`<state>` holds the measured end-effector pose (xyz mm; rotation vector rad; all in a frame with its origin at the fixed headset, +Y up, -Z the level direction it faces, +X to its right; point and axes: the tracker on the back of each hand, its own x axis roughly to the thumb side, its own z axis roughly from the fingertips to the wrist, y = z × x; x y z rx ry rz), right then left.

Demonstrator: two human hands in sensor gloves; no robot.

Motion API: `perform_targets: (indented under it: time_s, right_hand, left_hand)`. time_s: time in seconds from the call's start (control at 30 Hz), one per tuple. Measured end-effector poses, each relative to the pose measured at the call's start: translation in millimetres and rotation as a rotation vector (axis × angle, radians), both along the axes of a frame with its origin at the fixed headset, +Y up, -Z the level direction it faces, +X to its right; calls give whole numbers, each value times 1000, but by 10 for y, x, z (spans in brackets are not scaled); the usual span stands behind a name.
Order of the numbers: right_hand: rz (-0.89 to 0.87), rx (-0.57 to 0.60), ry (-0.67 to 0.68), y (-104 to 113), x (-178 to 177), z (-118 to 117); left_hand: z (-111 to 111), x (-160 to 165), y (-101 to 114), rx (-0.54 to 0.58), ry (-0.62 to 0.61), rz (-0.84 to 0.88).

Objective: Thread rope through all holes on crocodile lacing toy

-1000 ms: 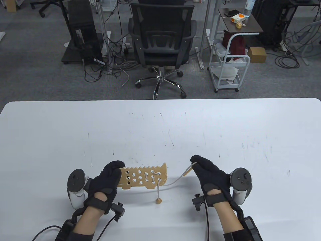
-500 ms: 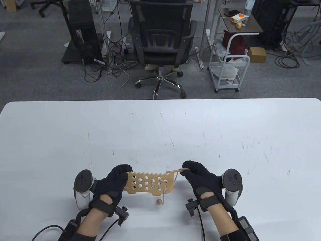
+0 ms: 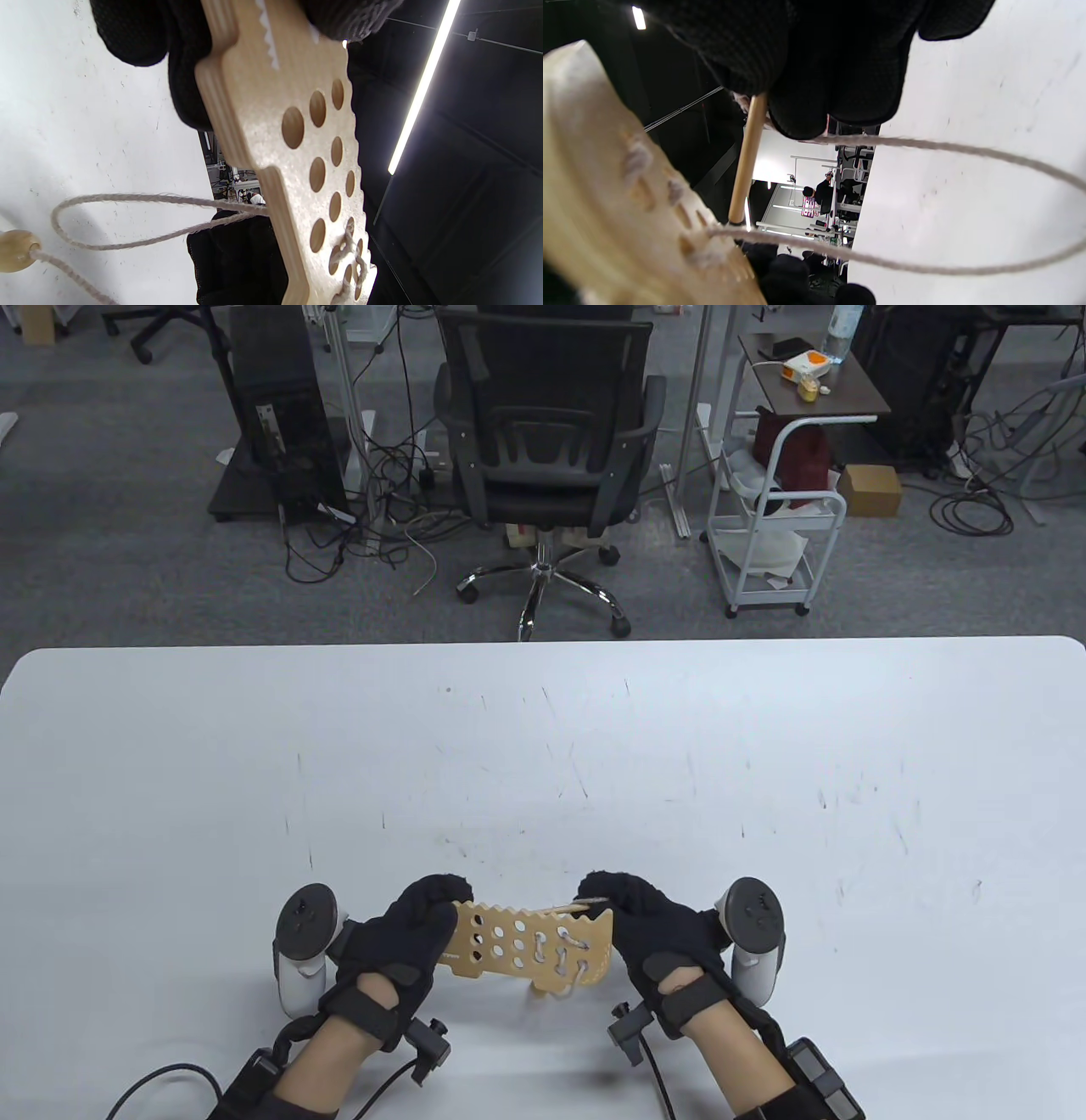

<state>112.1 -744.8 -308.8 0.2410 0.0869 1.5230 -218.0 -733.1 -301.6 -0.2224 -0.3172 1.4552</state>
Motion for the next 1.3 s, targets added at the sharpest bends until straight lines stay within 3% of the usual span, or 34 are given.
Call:
perform_targets:
  time_s: [0.4,0.63,1.3]
  right_hand:
    - [-112,-113,72,-102,-110,28]
    - [55,-35,24,-47,-82,31]
    - [97,38,73,48,-193,95]
  left_hand:
    - [8,20,-1,-11,-18,35]
    - [7,24,-1,-20,-26,43]
    - [-1,42,-21,-74,-58,76]
